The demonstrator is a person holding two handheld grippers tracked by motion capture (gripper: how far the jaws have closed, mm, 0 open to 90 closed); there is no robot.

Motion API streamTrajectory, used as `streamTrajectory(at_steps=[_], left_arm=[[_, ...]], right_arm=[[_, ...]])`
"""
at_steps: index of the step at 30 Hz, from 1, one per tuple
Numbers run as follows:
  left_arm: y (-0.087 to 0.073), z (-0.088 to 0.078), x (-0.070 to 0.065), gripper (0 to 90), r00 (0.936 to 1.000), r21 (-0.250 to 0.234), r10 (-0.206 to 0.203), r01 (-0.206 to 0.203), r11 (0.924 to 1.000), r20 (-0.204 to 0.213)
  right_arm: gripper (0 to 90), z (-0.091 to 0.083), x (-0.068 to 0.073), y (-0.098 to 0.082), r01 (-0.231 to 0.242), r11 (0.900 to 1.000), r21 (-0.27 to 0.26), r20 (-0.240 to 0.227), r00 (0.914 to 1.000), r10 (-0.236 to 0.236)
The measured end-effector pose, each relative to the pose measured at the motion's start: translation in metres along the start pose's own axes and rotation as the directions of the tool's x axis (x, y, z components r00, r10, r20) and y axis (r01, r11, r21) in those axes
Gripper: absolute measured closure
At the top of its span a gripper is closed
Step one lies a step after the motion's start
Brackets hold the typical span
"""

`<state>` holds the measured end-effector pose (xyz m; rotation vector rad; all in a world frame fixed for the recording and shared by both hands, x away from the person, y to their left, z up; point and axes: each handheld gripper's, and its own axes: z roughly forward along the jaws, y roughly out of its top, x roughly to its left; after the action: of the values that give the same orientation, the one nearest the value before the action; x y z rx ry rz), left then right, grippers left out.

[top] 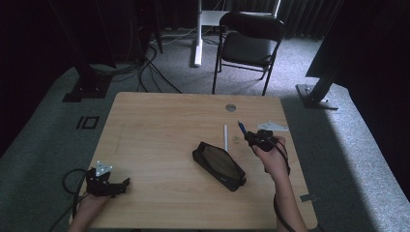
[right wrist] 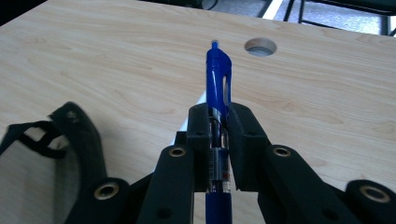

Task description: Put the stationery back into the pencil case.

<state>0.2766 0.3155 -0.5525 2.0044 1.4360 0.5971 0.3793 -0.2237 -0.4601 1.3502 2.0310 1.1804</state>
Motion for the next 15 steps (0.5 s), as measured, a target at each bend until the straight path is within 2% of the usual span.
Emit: streamTrajectory(at_steps=[9, 15], left_arm=[[0.0, 0.0, 0.0, 0.3, 1.0, 0.0, 0.0, 0.0, 1.0, 0.0], [0.0, 0.0, 0.0, 0.3, 1.0, 0.0, 0.0, 0.0, 1.0, 0.0]], right_arm=[[79.4, -0.013, 0.023, 0.008, 0.06, 0.998, -0.029, -0.044, 0.9971, -0.062], [79.5, -0.016, 0.035, 0.008, 0.093, 0.995, -0.033, -0.071, 0.9929, -0.095]])
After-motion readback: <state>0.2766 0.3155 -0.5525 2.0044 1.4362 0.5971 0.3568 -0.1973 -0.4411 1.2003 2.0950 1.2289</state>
